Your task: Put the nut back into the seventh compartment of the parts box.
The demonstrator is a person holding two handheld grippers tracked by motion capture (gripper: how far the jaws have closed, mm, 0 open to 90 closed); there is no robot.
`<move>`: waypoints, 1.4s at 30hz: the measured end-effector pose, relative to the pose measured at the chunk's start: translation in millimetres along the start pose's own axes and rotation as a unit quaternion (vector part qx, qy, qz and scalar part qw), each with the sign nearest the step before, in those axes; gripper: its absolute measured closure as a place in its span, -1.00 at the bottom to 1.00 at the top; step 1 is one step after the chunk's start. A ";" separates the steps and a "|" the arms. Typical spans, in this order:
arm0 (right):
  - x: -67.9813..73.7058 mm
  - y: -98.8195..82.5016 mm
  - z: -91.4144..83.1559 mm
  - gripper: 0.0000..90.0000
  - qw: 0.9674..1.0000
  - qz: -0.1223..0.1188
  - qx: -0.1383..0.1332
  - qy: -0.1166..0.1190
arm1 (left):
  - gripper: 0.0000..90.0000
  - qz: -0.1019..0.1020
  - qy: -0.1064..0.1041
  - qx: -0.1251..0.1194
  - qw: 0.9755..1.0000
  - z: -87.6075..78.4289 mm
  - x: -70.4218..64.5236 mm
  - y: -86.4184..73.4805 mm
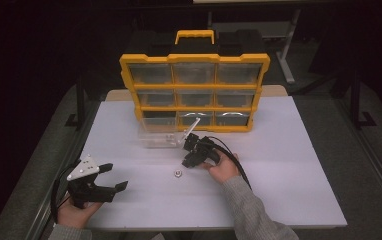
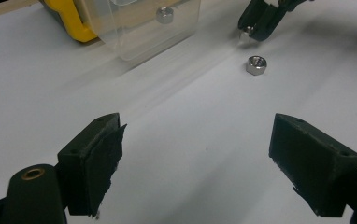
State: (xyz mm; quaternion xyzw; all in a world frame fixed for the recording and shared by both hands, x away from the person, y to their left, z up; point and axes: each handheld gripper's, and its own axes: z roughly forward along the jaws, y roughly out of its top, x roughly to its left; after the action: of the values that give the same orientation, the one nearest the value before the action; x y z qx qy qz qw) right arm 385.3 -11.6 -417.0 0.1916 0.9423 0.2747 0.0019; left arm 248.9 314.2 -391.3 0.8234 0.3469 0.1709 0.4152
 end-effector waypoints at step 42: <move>-26.0 76.6 -99.8 0.54 0.998 -0.001 -0.055 -0.007 | -0.62 -0.008 -0.001 -0.007 1.000 -1.8 0.5 0.4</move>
State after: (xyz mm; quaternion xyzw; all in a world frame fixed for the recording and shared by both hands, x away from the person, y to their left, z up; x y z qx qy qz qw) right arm 426.1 -13.2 -295.2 0.1919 0.9261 0.3244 0.0190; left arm 248.4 315.3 -389.9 0.8177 0.3522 0.1695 0.4226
